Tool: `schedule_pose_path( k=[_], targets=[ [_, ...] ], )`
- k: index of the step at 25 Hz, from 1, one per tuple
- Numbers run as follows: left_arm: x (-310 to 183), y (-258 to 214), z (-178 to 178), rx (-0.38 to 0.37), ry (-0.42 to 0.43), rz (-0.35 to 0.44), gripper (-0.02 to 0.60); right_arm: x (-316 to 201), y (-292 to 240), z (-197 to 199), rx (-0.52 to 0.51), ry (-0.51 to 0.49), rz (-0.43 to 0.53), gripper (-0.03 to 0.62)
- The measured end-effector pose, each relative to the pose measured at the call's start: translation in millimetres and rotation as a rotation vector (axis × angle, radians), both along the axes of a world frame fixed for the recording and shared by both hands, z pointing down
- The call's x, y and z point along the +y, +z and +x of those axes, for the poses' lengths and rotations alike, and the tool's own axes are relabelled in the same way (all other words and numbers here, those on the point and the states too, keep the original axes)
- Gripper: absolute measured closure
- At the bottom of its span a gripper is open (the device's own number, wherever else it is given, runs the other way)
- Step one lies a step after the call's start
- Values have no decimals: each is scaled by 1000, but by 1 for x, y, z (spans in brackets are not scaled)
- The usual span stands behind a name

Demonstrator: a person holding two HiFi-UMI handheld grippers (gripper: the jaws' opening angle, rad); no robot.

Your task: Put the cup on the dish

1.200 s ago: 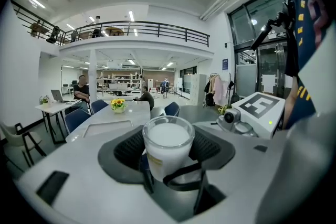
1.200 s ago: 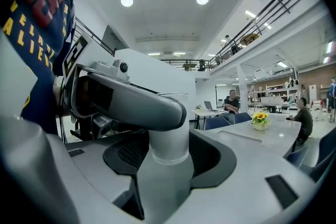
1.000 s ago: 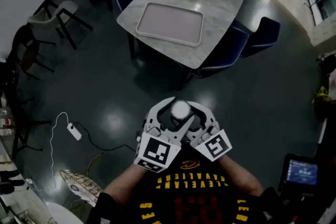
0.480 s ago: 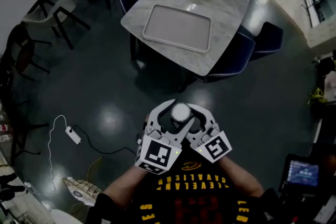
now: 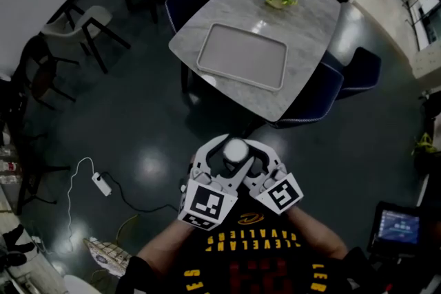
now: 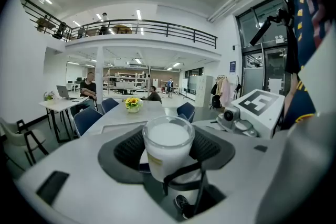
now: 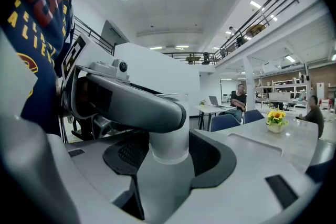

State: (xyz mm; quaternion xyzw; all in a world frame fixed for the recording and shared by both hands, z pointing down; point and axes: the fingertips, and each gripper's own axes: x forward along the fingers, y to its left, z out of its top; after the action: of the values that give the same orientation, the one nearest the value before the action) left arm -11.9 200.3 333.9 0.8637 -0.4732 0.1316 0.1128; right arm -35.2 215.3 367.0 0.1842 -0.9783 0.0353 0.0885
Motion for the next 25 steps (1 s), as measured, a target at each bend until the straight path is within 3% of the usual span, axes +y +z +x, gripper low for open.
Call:
schedule_pose_path(
  k=[7,19,25],
  targets=[
    [-57,-7,7,-25,-50,27,311,-57,-6,8,-9,-52,29,349],
    [-146,1,48,-71,-106,-10,311,-143,1,47,-37,-104,1,349],
    [-160,4,61,-78,-115,-10,311,-158,4,61,-25,-113,7,349]
  ],
)
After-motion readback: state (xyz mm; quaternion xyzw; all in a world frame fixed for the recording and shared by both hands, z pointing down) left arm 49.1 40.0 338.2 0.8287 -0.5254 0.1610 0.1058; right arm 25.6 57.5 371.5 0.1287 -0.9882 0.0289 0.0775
